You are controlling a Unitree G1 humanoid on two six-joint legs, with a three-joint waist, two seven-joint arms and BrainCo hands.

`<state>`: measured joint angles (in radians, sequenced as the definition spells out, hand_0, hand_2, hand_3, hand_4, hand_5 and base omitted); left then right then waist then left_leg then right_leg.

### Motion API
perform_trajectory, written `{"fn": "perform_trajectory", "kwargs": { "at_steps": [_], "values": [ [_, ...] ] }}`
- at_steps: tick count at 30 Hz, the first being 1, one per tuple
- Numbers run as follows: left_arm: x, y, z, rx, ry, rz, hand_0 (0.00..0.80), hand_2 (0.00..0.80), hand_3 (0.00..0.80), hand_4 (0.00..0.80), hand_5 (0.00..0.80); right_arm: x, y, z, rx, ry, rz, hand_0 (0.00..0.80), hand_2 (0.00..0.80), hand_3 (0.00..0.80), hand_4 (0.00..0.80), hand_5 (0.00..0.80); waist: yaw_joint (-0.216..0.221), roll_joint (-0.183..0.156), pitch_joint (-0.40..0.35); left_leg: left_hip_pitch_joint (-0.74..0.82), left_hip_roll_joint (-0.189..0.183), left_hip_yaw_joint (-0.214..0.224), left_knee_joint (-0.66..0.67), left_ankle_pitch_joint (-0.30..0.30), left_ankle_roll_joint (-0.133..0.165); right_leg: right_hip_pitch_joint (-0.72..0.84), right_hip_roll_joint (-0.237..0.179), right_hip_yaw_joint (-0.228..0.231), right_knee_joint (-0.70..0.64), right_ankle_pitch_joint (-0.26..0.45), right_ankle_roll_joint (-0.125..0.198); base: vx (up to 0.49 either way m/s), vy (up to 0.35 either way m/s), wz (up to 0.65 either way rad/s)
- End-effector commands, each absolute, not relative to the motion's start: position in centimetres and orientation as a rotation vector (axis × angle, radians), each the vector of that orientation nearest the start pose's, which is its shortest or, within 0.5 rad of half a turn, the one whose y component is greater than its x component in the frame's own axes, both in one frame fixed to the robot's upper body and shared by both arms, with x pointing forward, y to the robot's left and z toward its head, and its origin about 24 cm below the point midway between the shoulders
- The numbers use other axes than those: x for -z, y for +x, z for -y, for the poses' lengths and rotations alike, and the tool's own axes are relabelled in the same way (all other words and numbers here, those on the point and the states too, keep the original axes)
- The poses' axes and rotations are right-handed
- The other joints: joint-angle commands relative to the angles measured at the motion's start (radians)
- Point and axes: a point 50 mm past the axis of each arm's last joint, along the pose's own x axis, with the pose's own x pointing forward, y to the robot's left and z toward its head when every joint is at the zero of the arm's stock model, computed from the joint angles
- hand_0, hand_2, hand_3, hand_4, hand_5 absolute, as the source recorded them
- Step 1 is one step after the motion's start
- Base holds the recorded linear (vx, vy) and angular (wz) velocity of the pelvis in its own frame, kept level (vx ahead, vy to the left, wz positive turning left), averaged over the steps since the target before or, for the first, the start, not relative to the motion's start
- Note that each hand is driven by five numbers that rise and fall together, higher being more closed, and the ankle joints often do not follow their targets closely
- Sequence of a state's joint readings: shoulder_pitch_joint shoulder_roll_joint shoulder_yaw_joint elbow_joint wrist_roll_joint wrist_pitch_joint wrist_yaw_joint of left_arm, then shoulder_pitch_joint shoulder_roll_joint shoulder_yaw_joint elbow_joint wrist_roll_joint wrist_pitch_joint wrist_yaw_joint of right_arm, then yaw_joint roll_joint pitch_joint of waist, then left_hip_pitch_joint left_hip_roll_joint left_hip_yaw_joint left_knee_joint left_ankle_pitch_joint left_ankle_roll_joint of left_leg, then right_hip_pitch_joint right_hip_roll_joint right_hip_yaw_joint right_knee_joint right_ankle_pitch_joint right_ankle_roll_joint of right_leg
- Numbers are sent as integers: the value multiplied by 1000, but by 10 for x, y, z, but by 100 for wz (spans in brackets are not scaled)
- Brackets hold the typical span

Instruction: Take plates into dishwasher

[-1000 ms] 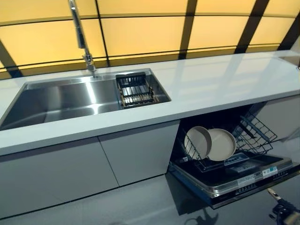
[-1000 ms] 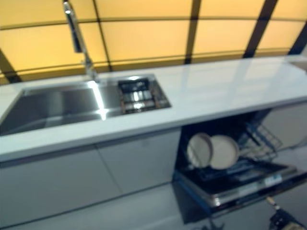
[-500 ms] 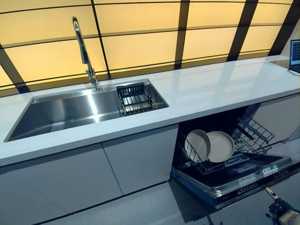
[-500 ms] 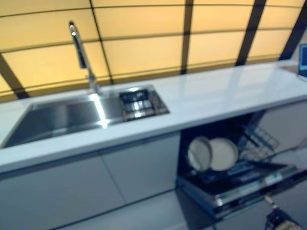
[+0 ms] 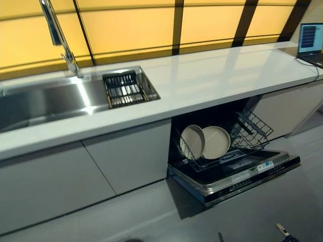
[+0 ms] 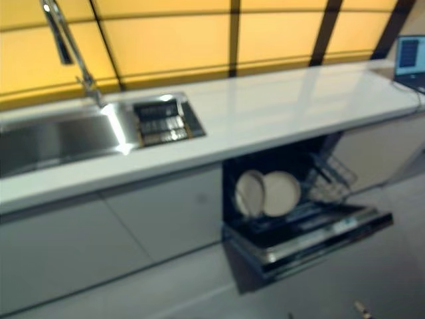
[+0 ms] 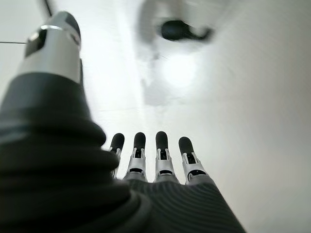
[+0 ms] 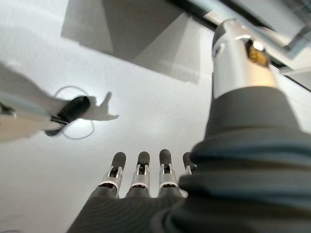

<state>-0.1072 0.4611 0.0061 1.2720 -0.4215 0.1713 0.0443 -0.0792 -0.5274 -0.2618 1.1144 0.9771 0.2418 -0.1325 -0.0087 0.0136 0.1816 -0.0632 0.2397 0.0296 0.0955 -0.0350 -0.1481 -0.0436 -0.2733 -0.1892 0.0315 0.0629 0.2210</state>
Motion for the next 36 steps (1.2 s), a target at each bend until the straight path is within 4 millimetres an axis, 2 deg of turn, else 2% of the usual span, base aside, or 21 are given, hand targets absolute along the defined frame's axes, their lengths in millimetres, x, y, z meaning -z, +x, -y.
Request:
{"fn": "perform_trajectory", "kwargs": {
  "at_steps": [1, 2, 5, 7, 11, 14, 20, 25, 29, 31, 32, 35, 36],
  "values": [
    [125, 95, -332, -659, -82, -1230, 0, 0, 0, 0, 0, 89, 154, 350, 920, 806, -688, 0, 0, 0, 0, 0, 38, -45, -30, 4, 39, 80, -52, 81, 4, -5, -45, 10, -5, 69, 15, -108, -139, 26],
    [133, 99, -316, -604, -73, -1229, 0, 0, 0, 0, 0, 86, 158, 352, 898, 879, -617, 0, 0, 0, 0, 0, 47, -31, -34, -1, 43, 83, -126, 136, -13, 19, -22, -23, -20, 36, 9, -92, -130, 26],
    [139, 96, -304, -587, -83, -1242, 0, 0, 0, 0, 0, 83, 162, 353, 870, 953, -557, 0, 0, 0, 0, 0, 55, -19, -37, -10, 36, 70, -163, 166, -24, 49, -6, -48, -32, 12, 3, -50, -98, 39],
    [143, 85, -300, -579, -91, -1260, 0, 0, 0, 0, 0, 81, 165, 353, 854, 1030, -474, 0, 0, 0, 0, 0, 62, 1, -43, -28, 31, 52, -176, 184, -35, 73, 10, -67, -22, -26, -12, -32, -79, 18],
    [148, 65, -298, -583, -114, -1288, 0, 0, 0, 0, 0, 84, 163, 348, 835, 1122, -382, 0, 0, 0, 0, 0, 70, 34, -44, -26, 29, 51, -179, 191, -45, 80, 12, -93, 34, -84, -32, -5, 5, 12],
    [149, 58, -298, -578, -113, -1302, 0, 0, 0, 0, 0, 87, 161, 347, 834, 1140, -374, 0, 0, 0, 0, 0, 73, 46, -40, -20, 25, 51, -179, 193, -46, 80, 7, -100, 60, -102, -36, 26, 27, 11],
    [154, 44, -290, -554, -131, -1341, 0, 0, 0, 0, 0, 79, 166, 354, 840, 1199, -259, 0, 0, 0, 0, 0, 89, 102, -22, -27, -13, 34, -170, 197, -40, 82, -10, -107, 121, -145, -50, 16, 60, 10],
    [159, 44, -275, -504, -172, -1341, 0, 0, 0, 0, 0, 62, 190, 357, 786, 1247, -112, 0, 0, 0, 0, 0, 107, 157, 8, -47, -54, 1, -158, 204, -33, 61, -27, -104, 167, -171, -65, -31, 96, 13],
    [161, 45, -269, -479, -188, -1334, 0, 0, 0, 0, 0, 49, 208, 357, 732, 1269, -38, 0, 0, 0, 0, 0, 115, 184, 31, -68, -73, -18, -128, 198, -28, 34, -45, -99, 207, -185, -72, -74, 88, 16],
    [163, 45, -262, -452, -199, -1334, 0, 0, 0, 0, 0, 32, 228, 356, 653, 1259, 32, 0, 0, 0, 0, 0, 121, 214, 51, -86, -87, -25, -93, 191, -27, 9, -65, -95, 252, -199, -80, -77, 148, 11],
    [163, 44, -261, -447, -202, -1335, 0, 0, 0, 0, 0, 28, 232, 355, 634, 1254, 44, 0, 0, 0, 0, 0, 122, 220, 54, -89, -90, -27, -84, 188, -26, 6, -69, -93, 262, -203, -82, -43, 150, 14],
    [165, 36, -256, -433, -197, -1356, 0, 0, 0, 0, 0, -5, 268, 343, 460, 1213, 129, 0, 0, 0, 0, 0, 128, 239, 64, -71, -110, -34, -66, 175, -26, 13, -92, -94, 298, -223, -86, 48, 115, 11],
    [165, 35, -257, -433, -196, -1357, 0, 0, 0, 0, 0, -8, 272, 341, 445, 1210, 136, 0, 0, 0, 0, 0, 128, 240, 65, -68, -112, -35, -67, 175, -26, 15, -93, -95, 299, -224, -86, 23, 75, 4]
  ]
}}
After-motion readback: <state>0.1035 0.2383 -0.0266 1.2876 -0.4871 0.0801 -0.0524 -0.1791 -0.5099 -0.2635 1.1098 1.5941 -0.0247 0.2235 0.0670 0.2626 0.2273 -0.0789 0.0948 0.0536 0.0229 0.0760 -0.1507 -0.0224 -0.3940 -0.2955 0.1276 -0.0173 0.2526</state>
